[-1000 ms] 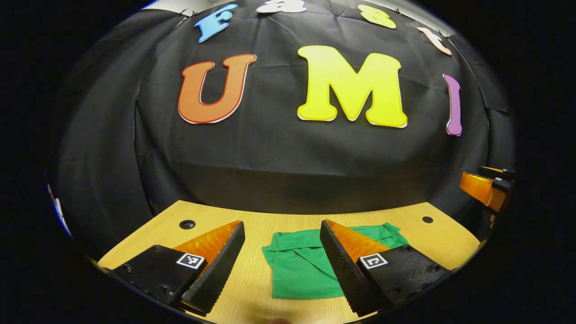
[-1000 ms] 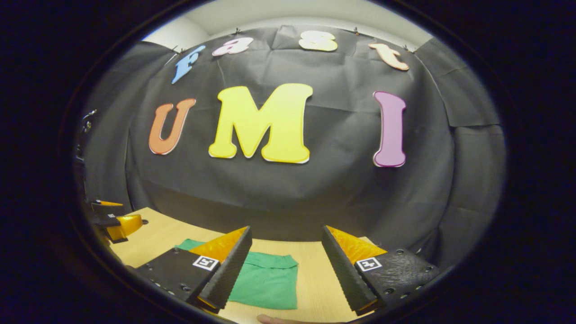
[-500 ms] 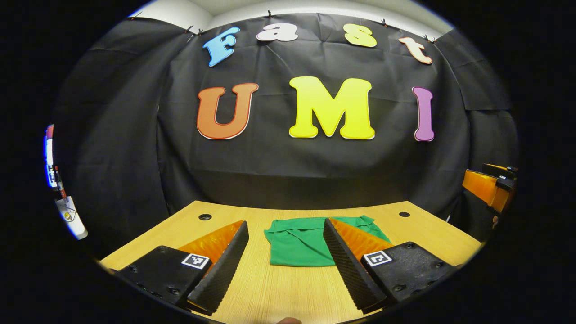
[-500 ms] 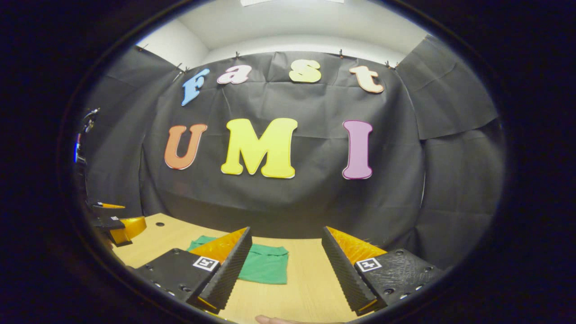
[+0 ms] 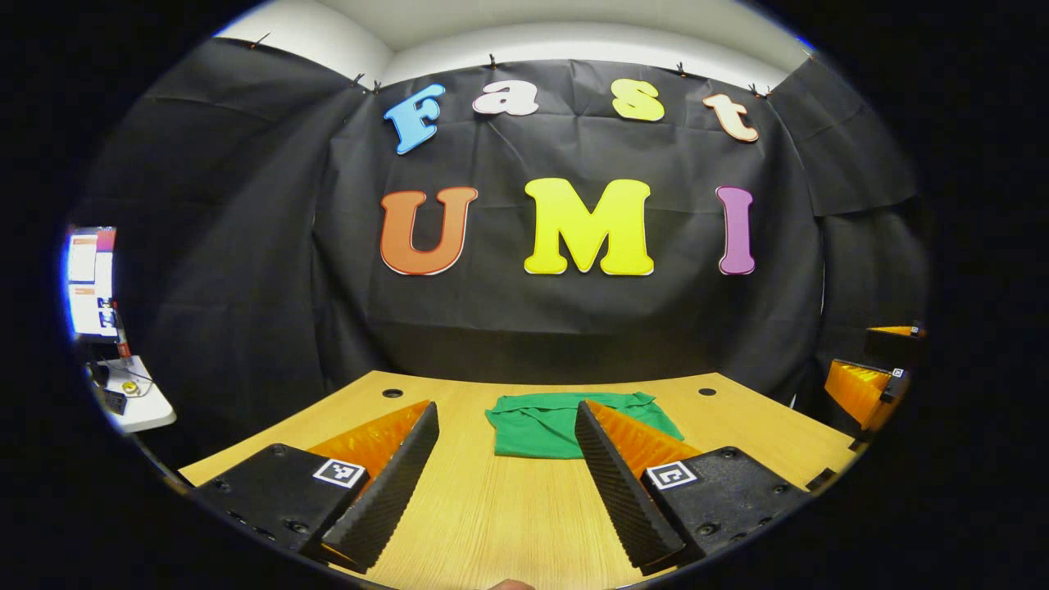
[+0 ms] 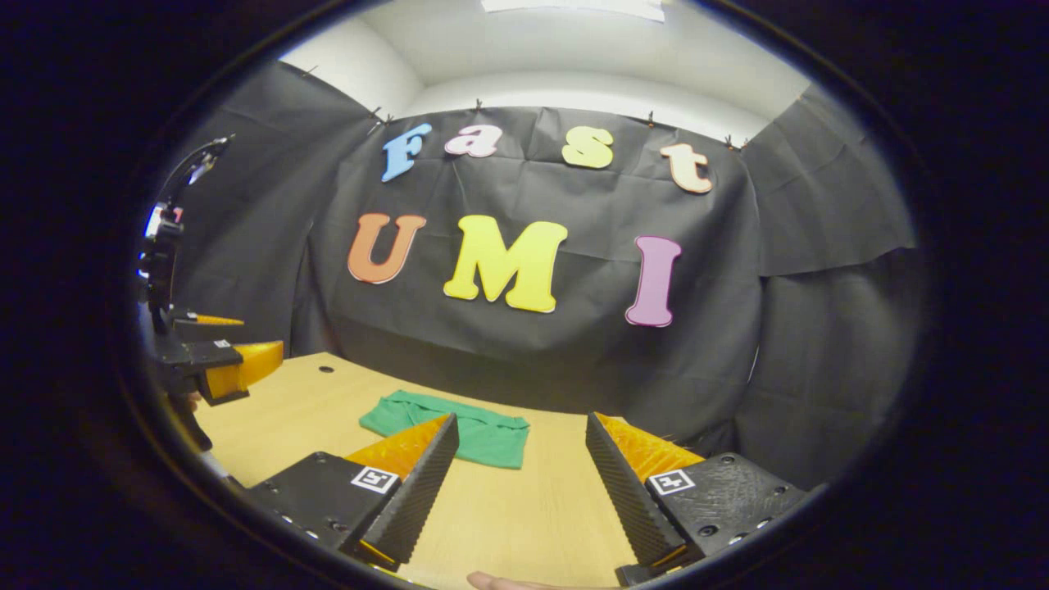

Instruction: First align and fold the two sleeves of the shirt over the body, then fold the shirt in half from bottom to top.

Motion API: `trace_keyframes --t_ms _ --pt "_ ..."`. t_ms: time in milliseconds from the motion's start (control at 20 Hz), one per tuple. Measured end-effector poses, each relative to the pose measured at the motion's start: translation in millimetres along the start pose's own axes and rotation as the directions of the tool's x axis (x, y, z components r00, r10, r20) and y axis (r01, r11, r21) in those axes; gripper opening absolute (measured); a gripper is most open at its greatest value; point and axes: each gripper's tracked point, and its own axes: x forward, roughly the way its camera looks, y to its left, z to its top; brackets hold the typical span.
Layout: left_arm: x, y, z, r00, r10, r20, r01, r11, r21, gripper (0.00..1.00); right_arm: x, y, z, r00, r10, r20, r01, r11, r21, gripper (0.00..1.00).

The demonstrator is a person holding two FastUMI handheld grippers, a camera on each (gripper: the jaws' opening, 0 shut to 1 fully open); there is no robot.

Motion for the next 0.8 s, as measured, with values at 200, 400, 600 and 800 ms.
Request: trace_keyframes --t_ms 200,400,600,800 --pt "-27.5 -19.0 -7.4 0.999 -0.037 0.020 0.038 0.998 -0.047 1.00 -30.2 -2.1 -5.6 1.000 -0.001 0.031 -0.001 0.999 0.050 0.95" --pt "-34.0 -18.3 -29.2 0.999 -0.034 0.005 0.034 0.999 -0.013 1.00 -35.1 -9.9 -12.4 0.998 0.006 0.056 -0.011 0.996 0.088 0.95" --pt "-27.2 -13.4 -41.9 1.000 -0.021 -0.016 0.021 1.000 -0.004 1.00 -24.3 -26.1 -26.7 0.999 -0.020 0.046 0.014 0.994 0.112 0.95" --pt "-17.3 -10.7 -57.0 0.999 -0.017 -0.040 0.016 0.999 -0.034 1.00 -15.2 -32.7 -36.0 0.999 -0.029 0.021 0.026 0.992 0.121 0.96"
